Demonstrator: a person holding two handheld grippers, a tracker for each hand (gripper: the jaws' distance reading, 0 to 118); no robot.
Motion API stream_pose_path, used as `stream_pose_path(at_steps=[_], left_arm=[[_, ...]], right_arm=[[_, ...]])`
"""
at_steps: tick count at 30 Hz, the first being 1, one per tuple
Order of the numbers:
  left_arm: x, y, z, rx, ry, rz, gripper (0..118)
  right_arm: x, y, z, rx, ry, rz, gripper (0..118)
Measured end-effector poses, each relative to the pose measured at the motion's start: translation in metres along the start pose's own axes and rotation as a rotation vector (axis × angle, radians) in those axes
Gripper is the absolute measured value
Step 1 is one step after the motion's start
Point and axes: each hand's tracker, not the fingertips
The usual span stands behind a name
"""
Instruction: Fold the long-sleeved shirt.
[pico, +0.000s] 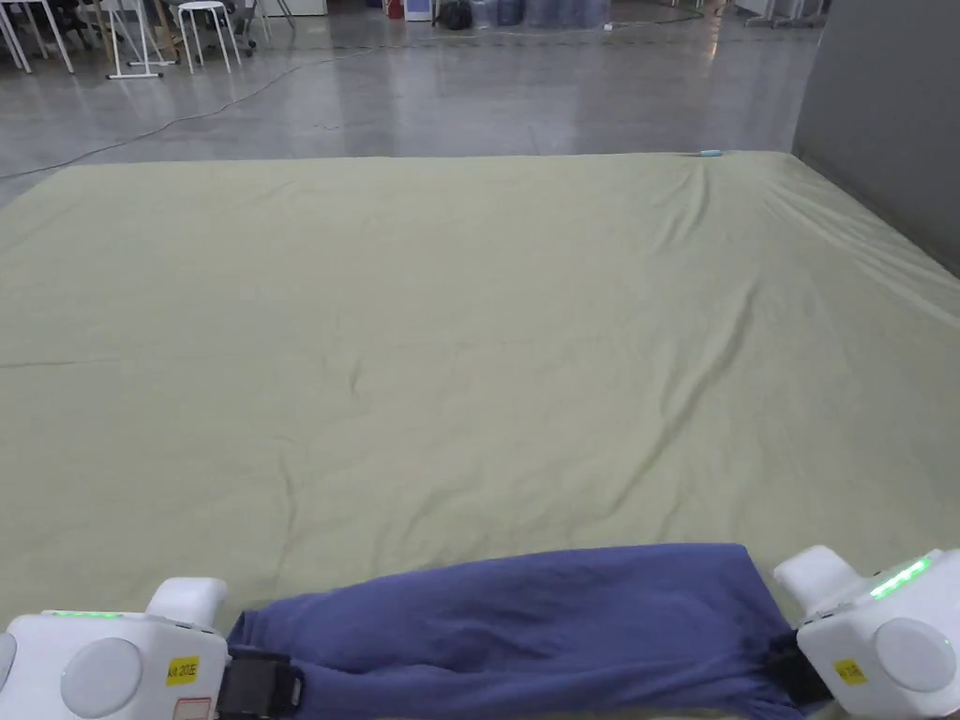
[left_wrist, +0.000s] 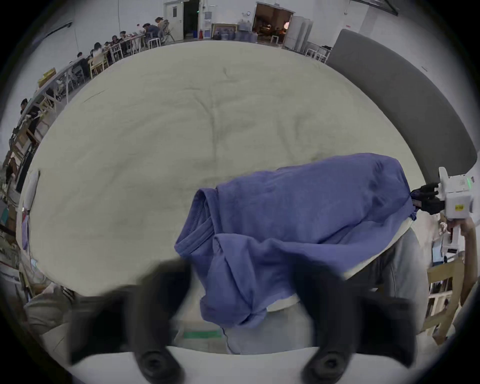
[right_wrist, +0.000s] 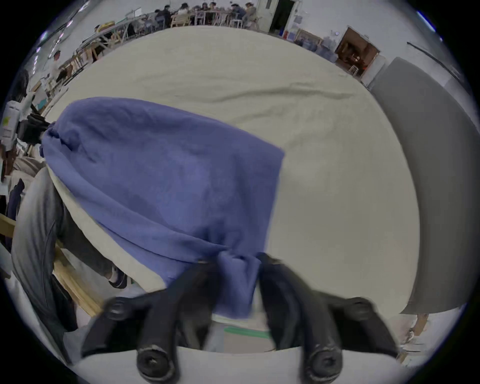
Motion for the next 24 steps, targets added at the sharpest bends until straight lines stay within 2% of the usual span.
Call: stream_pose_path(at_steps=[1,3,4,5,6,7,8,11,17,18,19,20,21,24], left_arm=[[0.001,-0.004,0.006,-0.005,-0.011,0.014,117],[0.024,0.008,-0.004,0.083,-0.096,0.061,116],[0.033,0.017,-0.004,0.118,-0.131,0.081,111],[0.037,0.024,-0.001,0.145,-0.143,0.096,96],[0.042,0.031,0.006,0.181,-0.147,0.117,48],[0.042,0.044,0.012,0.217,-0.142,0.122,7],[0.040,0.056,0.016,0.241,-0.136,0.114,0],[0.027,0.077,0.025,0.292,-0.079,0.102,0],[0.057,0.058,-0.004,0.274,-0.182,0.172,0],[0.062,0.048,-0.022,0.272,-0.223,0.221,17],[0.078,0.034,-0.042,0.250,-0.297,0.270,55],[0.091,0.018,-0.054,0.221,-0.351,0.318,98],[0.101,-0.001,-0.065,0.184,-0.387,0.366,117],[0.111,-0.022,-0.091,0.192,-0.463,0.456,116]], right_arm=[[0.009,0.000,0.007,0.003,0.002,-0.016,84],[0.023,0.006,0.031,0.062,0.021,-0.108,84],[0.029,0.011,0.045,0.123,0.041,-0.150,83],[0.029,0.013,0.059,0.170,0.047,-0.173,77],[0.029,0.018,0.070,0.222,0.052,-0.200,50],[0.027,0.023,0.079,0.258,0.059,-0.218,15],[0.024,0.028,0.084,0.282,0.056,-0.224,0],[0.000,0.040,0.100,0.338,0.008,-0.221,0],[-0.016,0.056,0.099,0.320,0.084,-0.182,0],[-0.018,0.056,0.100,0.318,0.090,-0.175,0],[-0.020,0.057,0.100,0.320,0.095,-0.172,0],[-0.021,0.057,0.101,0.318,0.101,-0.168,0],[-0.022,0.055,0.099,0.315,0.109,-0.164,0],[-0.028,0.055,0.098,0.308,0.117,-0.156,0]])
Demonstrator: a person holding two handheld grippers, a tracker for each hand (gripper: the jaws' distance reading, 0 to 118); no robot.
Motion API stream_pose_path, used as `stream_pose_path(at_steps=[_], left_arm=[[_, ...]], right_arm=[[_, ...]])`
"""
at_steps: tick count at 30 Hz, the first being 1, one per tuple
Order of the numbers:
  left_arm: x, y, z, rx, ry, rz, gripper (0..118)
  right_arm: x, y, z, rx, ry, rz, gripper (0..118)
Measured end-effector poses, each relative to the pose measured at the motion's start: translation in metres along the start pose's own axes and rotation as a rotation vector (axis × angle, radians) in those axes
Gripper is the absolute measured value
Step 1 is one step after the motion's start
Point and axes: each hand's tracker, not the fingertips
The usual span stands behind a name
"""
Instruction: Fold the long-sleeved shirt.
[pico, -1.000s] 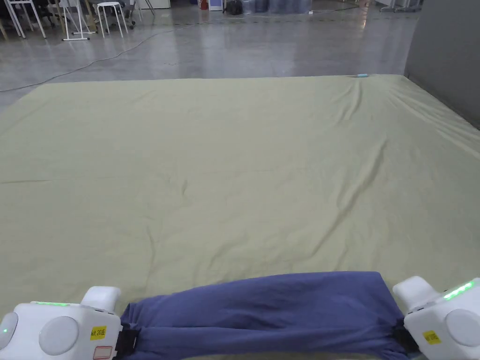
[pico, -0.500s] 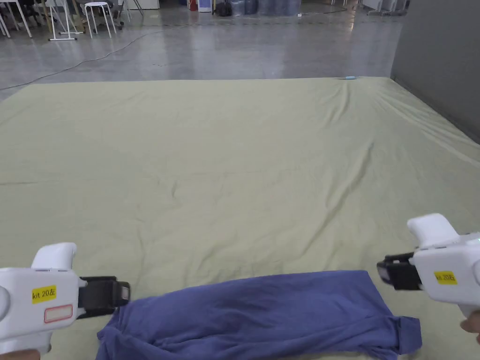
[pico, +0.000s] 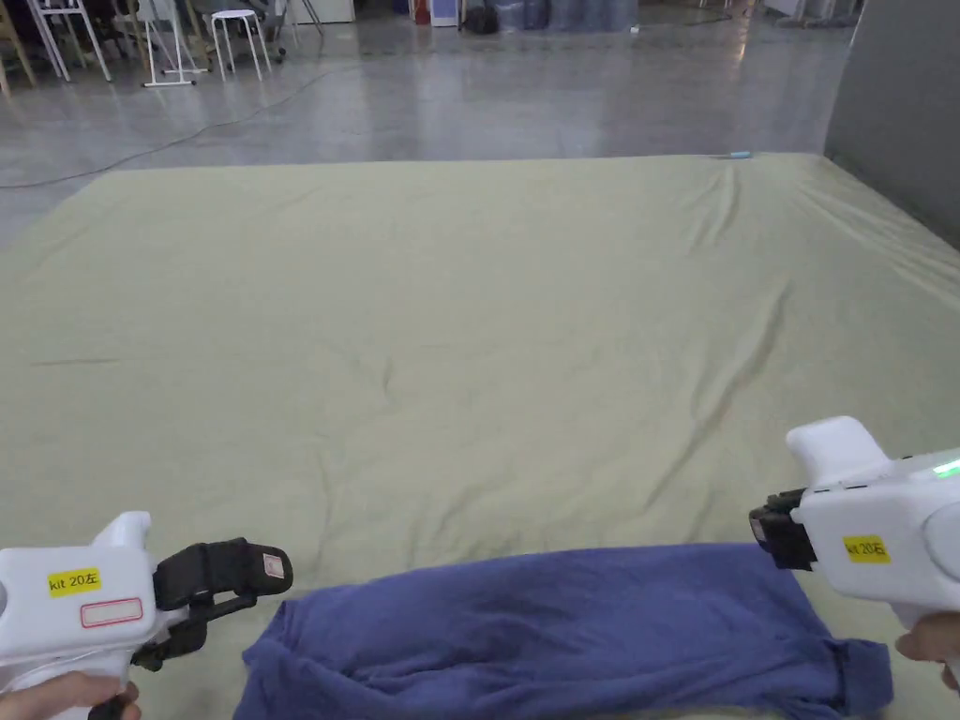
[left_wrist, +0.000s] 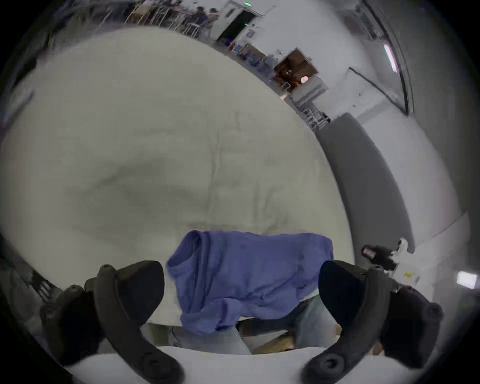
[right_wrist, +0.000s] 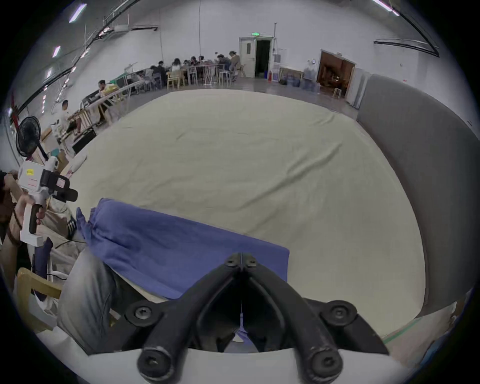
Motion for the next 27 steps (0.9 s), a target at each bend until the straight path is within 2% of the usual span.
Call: stream_pose_path(at_steps=[1,2,5,6,8,9,10,12,13,16,17,18,19,20,21,22,23,24,25,26,27], left_arm=[[-0.002,-0.009,-0.013,-0.016,-0.046,0.018,116],[0.034,-0.037,-0.014,-0.025,-0.073,0.033,116],[0.079,-0.093,-0.041,-0.067,-0.178,0.136,116],[0.065,-0.096,-0.058,-0.117,-0.230,0.177,115],[0.059,-0.113,-0.068,-0.155,-0.234,0.225,115],[0.077,-0.111,-0.085,-0.134,-0.287,0.230,115],[0.065,-0.090,-0.117,-0.118,-0.361,0.232,115],[0.105,-0.106,-0.145,-0.164,-0.473,0.284,115],[0.102,-0.117,-0.150,-0.207,-0.463,0.278,115],[0.096,-0.089,-0.181,-0.209,-0.473,0.180,114],[0.098,-0.090,-0.185,-0.220,-0.474,0.187,110],[0.098,-0.097,-0.176,-0.232,-0.478,0.192,87],[0.091,-0.097,-0.174,-0.240,-0.468,0.177,87],[0.078,-0.091,-0.172,-0.243,-0.447,0.145,77],[0.047,-0.079,-0.166,-0.241,-0.387,0.093,53],[0.060,-0.097,-0.146,-0.241,-0.286,0.047,28],[0.038,-0.089,-0.136,-0.245,-0.232,0.013,28],[0.036,-0.091,-0.136,-0.262,-0.245,0.009,28],[0.050,-0.091,-0.148,-0.246,-0.301,0.035,28],[0.064,-0.096,-0.157,-0.243,-0.288,0.029,27],[0.052,-0.081,-0.158,-0.225,-0.255,-0.004,26]], right_arm=[[-0.003,-0.002,0.001,-0.002,0.001,0.001,0],[-0.005,-0.002,0.000,-0.005,0.003,0.000,0],[-0.008,0.000,-0.005,-0.015,0.009,0.005,0],[-0.009,0.000,-0.007,-0.018,0.008,0.009,0],[-0.012,0.001,-0.007,-0.022,0.011,0.014,0],[-0.012,0.001,-0.010,-0.024,0.016,0.013,0],[-0.013,0.001,-0.011,-0.025,0.019,0.012,0],[-0.014,0.001,-0.012,-0.032,0.022,0.009,0],[-0.014,0.001,-0.015,-0.035,0.024,0.011,0],[-0.015,0.001,-0.016,-0.041,0.026,0.018,0],[-0.014,0.001,-0.017,-0.042,0.027,0.017,0],[-0.014,0.000,-0.017,-0.043,0.027,0.017,0],[-0.013,0.000,-0.017,-0.044,0.025,0.016,0],[-0.013,0.000,-0.017,-0.044,0.021,0.014,0],[-0.012,-0.001,-0.017,-0.043,0.020,0.011,0],[-0.011,-0.001,-0.017,-0.045,0.020,0.007,0],[-0.010,-0.002,-0.018,-0.046,0.021,0.004,0],[-0.010,-0.003,-0.018,-0.048,0.021,0.003,0],[-0.009,-0.004,-0.018,-0.049,0.019,0.003,0],[-0.009,-0.004,-0.017,-0.050,0.017,0.003,0],[-0.009,-0.005,-0.017,-0.050,0.016,0.003,0]])
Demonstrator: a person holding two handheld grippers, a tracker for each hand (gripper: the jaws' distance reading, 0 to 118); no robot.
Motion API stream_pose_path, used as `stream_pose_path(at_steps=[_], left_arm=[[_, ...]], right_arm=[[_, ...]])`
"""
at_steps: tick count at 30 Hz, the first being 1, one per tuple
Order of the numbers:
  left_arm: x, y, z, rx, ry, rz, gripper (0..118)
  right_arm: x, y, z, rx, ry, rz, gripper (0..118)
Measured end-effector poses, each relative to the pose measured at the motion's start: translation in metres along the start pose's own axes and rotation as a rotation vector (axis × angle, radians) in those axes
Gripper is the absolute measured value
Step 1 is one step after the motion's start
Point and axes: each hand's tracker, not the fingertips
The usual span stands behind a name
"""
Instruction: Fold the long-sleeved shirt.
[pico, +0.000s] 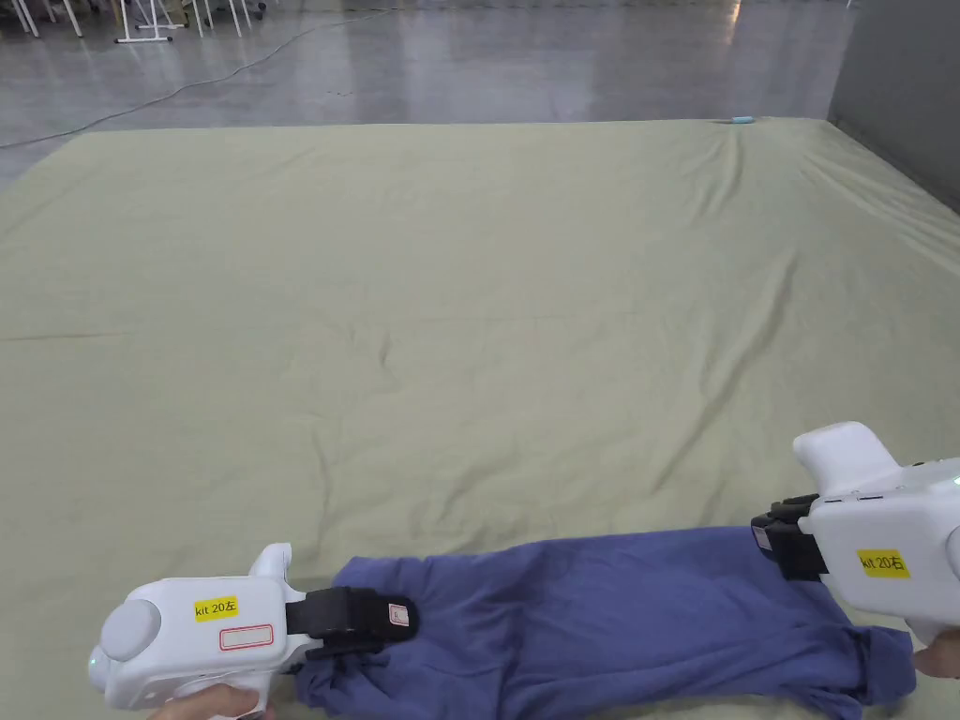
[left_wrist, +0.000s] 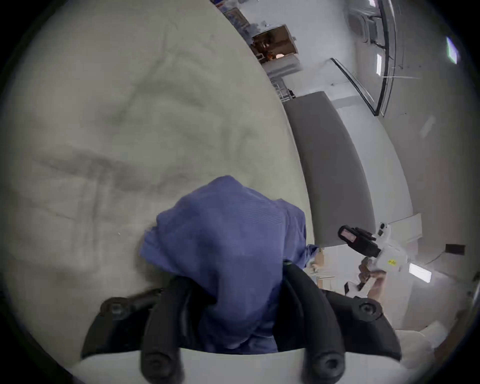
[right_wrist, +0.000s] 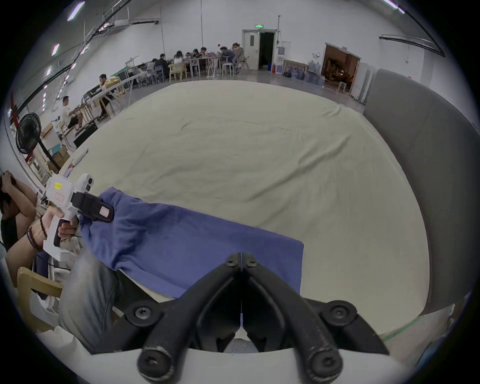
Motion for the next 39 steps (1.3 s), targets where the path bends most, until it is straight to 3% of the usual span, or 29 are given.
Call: stream_pose_path(at_steps=[6,17,23,27,30,37,38,39], left_arm=[[-0.021,0.044,0.015,0.045,0.014,-0.008,24],[-0.058,0.070,0.207,0.260,0.243,0.051,24],[-0.038,0.068,0.242,0.221,0.318,0.031,24],[0.021,0.059,0.203,0.220,0.286,0.038,24],[0.059,0.063,0.170,0.157,0.281,-0.041,24],[0.074,0.050,0.099,0.034,0.390,-0.068,25],[0.075,0.046,0.086,0.033,0.390,-0.053,30],[0.077,0.035,0.072,0.026,0.392,-0.026,49]], right_arm=[[0.001,0.001,0.003,0.006,-0.002,-0.003,0],[-0.009,0.011,0.001,0.015,0.012,0.006,0],[-0.021,0.016,0.002,0.020,0.024,0.024,0],[-0.018,0.015,0.004,0.031,0.033,0.026,0],[-0.015,0.014,0.003,0.037,0.032,0.027,0],[-0.008,0.010,0.011,0.054,0.021,0.040,0],[-0.005,0.009,0.009,0.056,0.022,0.037,0],[0.000,0.007,0.008,0.058,0.023,0.034,0]])
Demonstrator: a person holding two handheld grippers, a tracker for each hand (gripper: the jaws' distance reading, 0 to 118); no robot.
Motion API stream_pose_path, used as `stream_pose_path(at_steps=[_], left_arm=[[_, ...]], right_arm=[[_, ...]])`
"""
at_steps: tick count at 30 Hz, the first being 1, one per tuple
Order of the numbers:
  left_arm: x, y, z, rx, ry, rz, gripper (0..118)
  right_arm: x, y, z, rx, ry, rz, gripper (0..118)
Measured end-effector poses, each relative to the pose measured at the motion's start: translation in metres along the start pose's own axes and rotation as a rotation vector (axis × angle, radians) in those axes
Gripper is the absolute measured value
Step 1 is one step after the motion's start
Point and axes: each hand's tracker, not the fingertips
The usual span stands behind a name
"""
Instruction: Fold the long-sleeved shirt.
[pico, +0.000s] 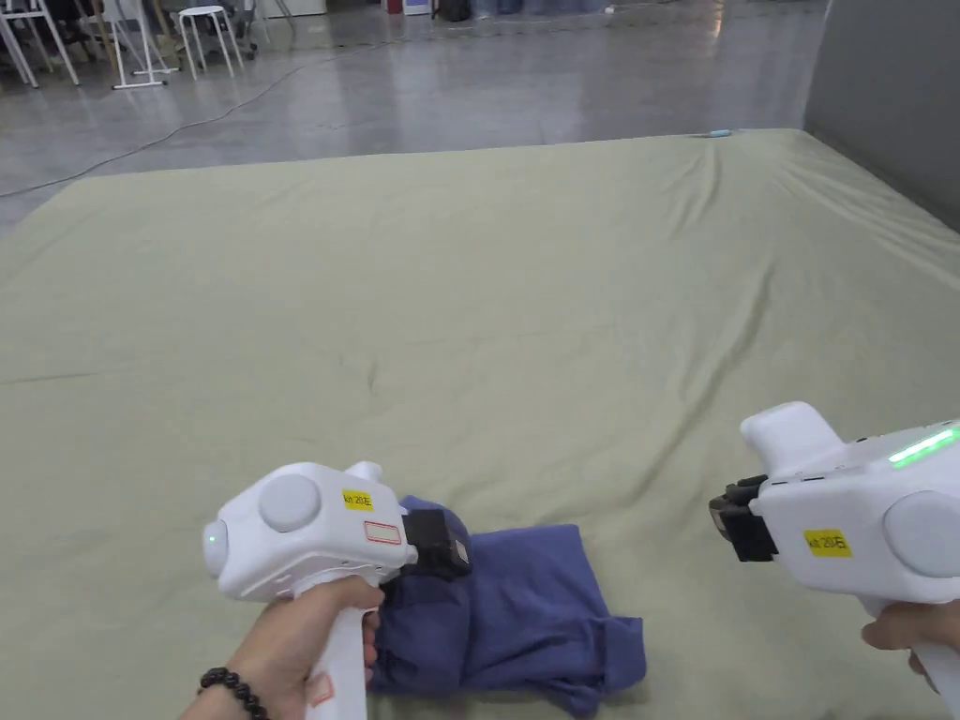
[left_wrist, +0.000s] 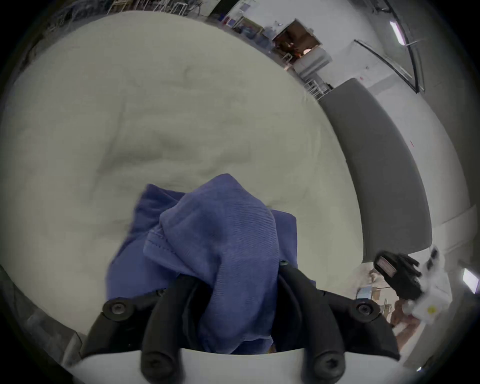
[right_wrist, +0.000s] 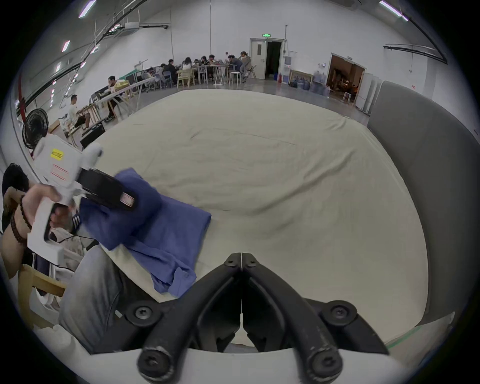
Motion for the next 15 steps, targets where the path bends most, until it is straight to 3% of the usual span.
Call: stream_pose_path(at_steps=[3,5,8,10,11,12,13,14,15], left_arm=[[0.034,-0.012,-0.046,0.003,-0.081,0.053,105],[0.072,-0.022,-0.078,-0.005,-0.182,0.072,110],[0.086,-0.025,-0.086,-0.014,-0.186,0.056,110],[0.081,-0.023,-0.079,-0.037,-0.170,0.029,104],[0.080,-0.021,-0.075,-0.037,-0.168,0.027,94],[0.083,-0.015,-0.071,-0.023,-0.168,0.026,71],[0.084,-0.007,-0.067,0.003,-0.179,0.026,71],[0.085,0.004,-0.065,0.035,-0.197,0.021,62],[0.082,0.018,-0.057,0.077,-0.207,0.010,45]], right_arm=[[0.005,-0.005,0.002,-0.001,-0.003,-0.003,0],[0.008,-0.008,0.002,-0.005,-0.006,-0.005,0],[0.013,-0.014,0.003,-0.009,-0.010,-0.020,0],[0.016,-0.016,0.004,-0.011,-0.012,-0.029,0],[0.016,-0.017,0.005,-0.011,-0.013,-0.031,0],[0.017,-0.018,0.006,-0.010,-0.015,-0.031,0],[0.018,-0.018,0.007,-0.010,-0.016,-0.032,0],[0.019,-0.018,0.008,-0.009,-0.015,-0.033,0],[0.019,-0.018,0.009,-0.004,-0.015,-0.038,0]])
